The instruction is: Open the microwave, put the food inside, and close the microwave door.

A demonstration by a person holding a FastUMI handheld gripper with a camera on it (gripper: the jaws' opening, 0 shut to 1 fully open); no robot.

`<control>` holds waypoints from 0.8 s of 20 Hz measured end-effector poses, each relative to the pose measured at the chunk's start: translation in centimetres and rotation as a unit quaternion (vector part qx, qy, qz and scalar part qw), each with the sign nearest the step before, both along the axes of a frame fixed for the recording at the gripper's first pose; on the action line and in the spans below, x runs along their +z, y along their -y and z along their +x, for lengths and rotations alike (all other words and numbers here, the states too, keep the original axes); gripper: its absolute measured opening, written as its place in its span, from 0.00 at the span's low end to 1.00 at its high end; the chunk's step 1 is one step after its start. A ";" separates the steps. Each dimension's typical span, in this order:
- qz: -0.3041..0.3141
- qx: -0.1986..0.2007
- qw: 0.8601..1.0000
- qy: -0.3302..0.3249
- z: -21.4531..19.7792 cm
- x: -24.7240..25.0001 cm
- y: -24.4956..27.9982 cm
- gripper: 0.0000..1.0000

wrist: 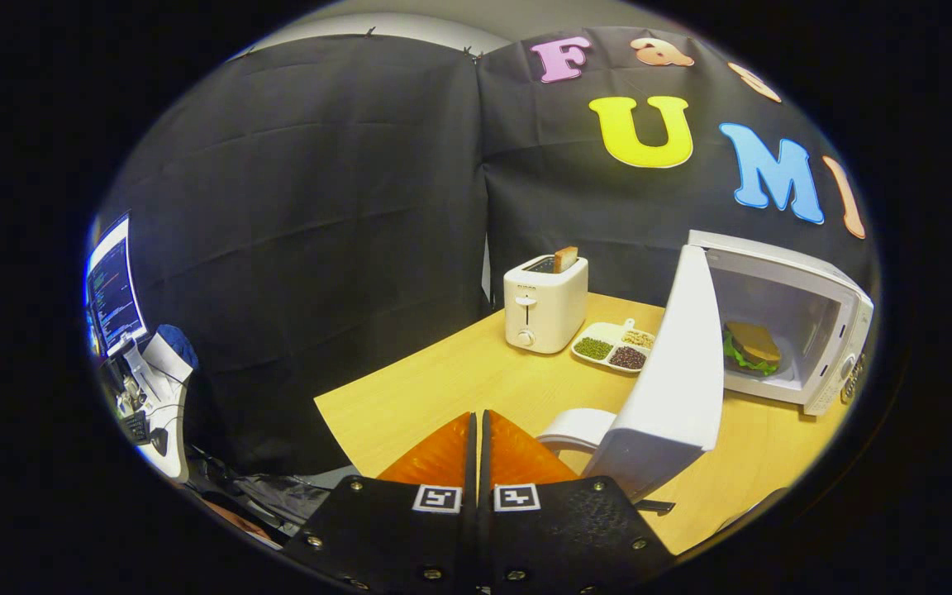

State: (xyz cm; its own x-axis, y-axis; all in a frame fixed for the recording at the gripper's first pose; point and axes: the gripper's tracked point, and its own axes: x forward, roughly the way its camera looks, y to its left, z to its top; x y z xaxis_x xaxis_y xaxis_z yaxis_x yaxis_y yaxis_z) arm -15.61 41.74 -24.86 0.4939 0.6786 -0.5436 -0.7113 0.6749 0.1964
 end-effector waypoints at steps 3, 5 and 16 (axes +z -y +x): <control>-0.003 -0.009 1.000 -0.002 0.2 0.2 1.7 0.00; -0.009 -0.017 1.000 0.001 0.6 0.3 3.0 0.00; -0.051 -0.118 0.992 0.004 5.1 -1.0 12.8 0.00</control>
State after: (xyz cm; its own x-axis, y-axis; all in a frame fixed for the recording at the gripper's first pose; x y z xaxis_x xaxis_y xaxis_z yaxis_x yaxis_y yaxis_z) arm -10.54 28.93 -25.82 0.6368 0.4853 -0.5991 -0.5328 0.8387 0.1130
